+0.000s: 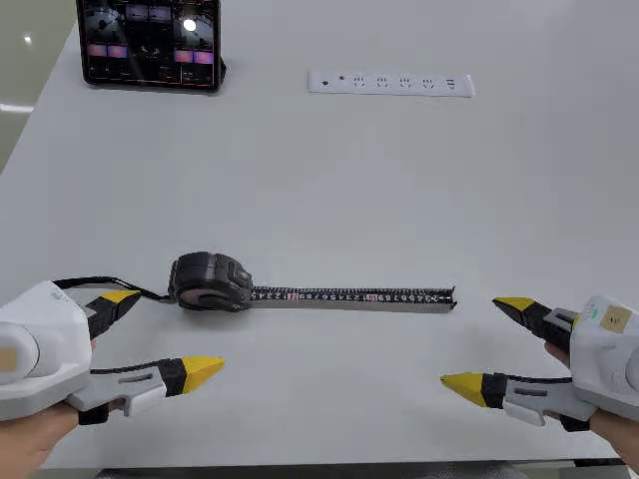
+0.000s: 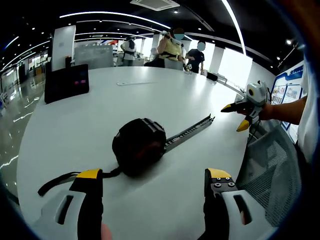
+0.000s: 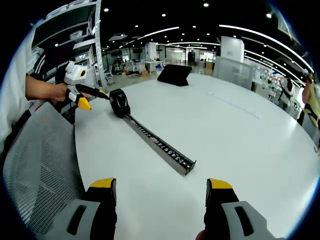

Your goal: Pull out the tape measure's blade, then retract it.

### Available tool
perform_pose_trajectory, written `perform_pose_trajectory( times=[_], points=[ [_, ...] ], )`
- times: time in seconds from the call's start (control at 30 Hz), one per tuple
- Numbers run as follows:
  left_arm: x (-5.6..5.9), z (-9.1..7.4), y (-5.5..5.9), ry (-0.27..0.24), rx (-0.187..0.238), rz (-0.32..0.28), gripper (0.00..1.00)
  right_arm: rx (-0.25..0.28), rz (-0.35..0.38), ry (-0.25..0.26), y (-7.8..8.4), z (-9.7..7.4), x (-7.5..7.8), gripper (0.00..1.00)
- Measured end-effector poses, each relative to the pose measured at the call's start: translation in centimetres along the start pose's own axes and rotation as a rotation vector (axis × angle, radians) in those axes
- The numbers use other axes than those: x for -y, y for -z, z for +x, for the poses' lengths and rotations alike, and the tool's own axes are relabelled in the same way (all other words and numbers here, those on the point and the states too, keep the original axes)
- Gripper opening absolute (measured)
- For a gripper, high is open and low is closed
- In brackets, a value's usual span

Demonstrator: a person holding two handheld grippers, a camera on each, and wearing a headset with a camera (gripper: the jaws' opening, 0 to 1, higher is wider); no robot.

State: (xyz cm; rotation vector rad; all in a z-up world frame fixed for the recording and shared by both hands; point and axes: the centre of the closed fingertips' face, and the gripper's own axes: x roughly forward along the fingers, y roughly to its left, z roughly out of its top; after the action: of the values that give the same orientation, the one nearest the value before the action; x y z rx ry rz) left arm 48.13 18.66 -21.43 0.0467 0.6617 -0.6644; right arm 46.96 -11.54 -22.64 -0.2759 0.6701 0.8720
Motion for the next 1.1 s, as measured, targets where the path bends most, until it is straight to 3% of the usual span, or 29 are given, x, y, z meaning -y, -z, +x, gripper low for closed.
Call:
perform_pose_trajectory(
  times=[0.73,1.1],
  points=[
    [-0.1,2.0,-1.6,-0.014,0.019,-0.03,0.8,-0.015,-0.03,-0.028,-0.5,0.9,1.0,0.71],
    [0.0,3.7,-2.6,-0.02,0.038,-0.085,0.79,-0.026,-0.046,-0.036,-0.6,1.4,2.0,0.71]
  ],
)
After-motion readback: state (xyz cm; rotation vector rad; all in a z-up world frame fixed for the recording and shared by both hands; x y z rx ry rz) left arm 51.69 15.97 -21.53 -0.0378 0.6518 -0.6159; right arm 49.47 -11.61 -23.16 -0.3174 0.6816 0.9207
